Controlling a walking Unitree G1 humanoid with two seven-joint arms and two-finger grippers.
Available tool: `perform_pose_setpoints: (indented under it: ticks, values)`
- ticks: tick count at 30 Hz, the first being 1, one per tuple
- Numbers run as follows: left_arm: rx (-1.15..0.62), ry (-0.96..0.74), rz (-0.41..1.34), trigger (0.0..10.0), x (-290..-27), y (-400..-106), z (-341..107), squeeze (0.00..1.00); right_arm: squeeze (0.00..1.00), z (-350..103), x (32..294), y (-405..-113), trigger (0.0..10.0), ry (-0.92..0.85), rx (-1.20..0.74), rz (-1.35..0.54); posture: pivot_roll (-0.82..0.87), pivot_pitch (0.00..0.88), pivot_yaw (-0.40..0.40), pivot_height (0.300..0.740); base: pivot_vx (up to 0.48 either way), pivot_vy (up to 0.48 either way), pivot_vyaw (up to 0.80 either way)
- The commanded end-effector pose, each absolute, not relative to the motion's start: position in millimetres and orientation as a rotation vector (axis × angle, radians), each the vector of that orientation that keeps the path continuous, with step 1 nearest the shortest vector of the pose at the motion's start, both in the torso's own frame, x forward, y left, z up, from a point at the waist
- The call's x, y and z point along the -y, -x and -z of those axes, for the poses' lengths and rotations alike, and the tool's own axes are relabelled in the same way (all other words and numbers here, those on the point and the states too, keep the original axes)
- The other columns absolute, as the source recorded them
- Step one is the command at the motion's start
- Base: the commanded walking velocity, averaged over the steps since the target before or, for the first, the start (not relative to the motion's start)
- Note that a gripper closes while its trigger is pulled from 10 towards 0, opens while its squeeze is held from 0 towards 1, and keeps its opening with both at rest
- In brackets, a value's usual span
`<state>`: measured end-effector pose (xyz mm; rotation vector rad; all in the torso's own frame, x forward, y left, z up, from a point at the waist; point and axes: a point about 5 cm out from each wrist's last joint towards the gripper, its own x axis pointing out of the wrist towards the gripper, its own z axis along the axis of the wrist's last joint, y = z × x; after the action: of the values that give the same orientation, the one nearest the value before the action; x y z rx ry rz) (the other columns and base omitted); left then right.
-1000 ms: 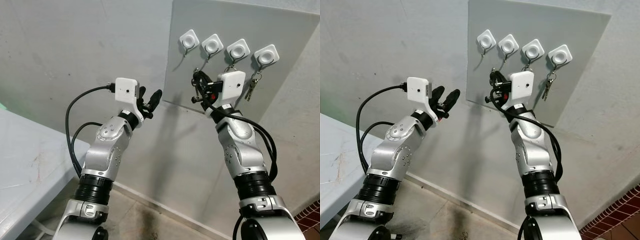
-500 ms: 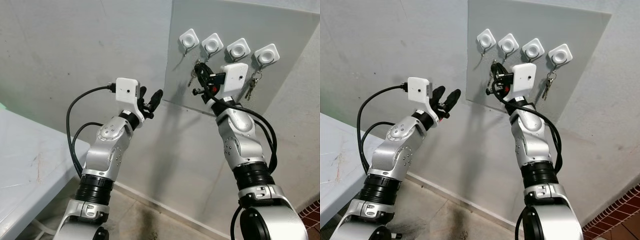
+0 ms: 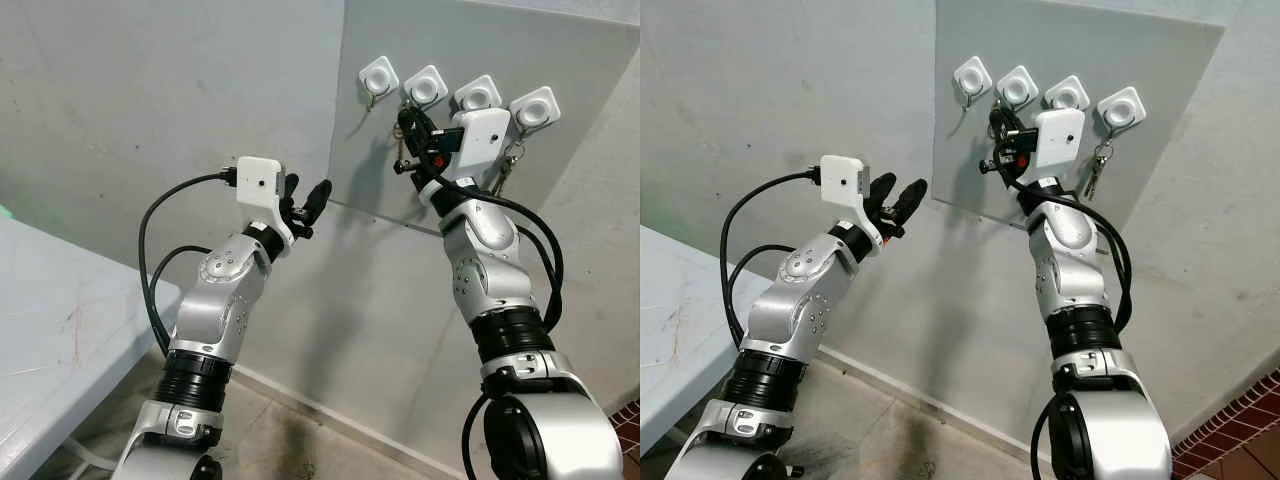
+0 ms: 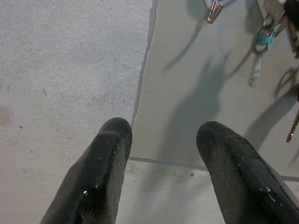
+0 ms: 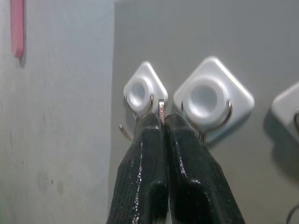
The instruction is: Hang keys on a hook
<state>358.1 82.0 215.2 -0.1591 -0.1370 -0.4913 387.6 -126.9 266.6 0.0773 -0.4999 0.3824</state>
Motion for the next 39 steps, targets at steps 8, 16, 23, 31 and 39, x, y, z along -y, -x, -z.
perform_pose_setpoints:
  ticks: [8, 16, 23, 31, 39]
  values:
    - [0.148, 0.16, 0.512, 10.0, -80, -357, -219, 0.0, 0.0, -281, 136, -391, 10.0, -0.102, 0.544, -0.352, 0.01, 0.0, -0.035, 0.74, 0.0, 0.0, 0.0]
    - [0.147, 0.165, 0.507, 10.0, -81, -357, -220, 0.0, 0.0, -273, 147, -391, 10.0, -0.111, 0.514, -0.308, 0.01, 0.0, -0.034, 0.74, 0.0, 0.0, 0.0]
    - [0.144, 0.169, 0.509, 10.0, -81, -357, -219, 0.0, 0.0, -265, 157, -389, 10.0, -0.115, 0.505, -0.271, 0.01, 0.0, -0.03, 0.74, 0.0, 0.0, 0.0]
    - [0.142, 0.173, 0.508, 10.0, -81, -358, -219, 0.0, 0.0, -266, 157, -383, 10.0, -0.139, 0.558, -0.293, 0.0, 0.0, -0.027, 0.74, 0.0, 0.0, 0.0]
    - [0.139, 0.175, 0.509, 10.0, -81, -358, -219, 0.0, 0.0, -266, 162, -381, 10.0, -0.146, 0.576, -0.275, 0.0, 0.0, -0.027, 0.74, 0.0, 0.0, 0.0]
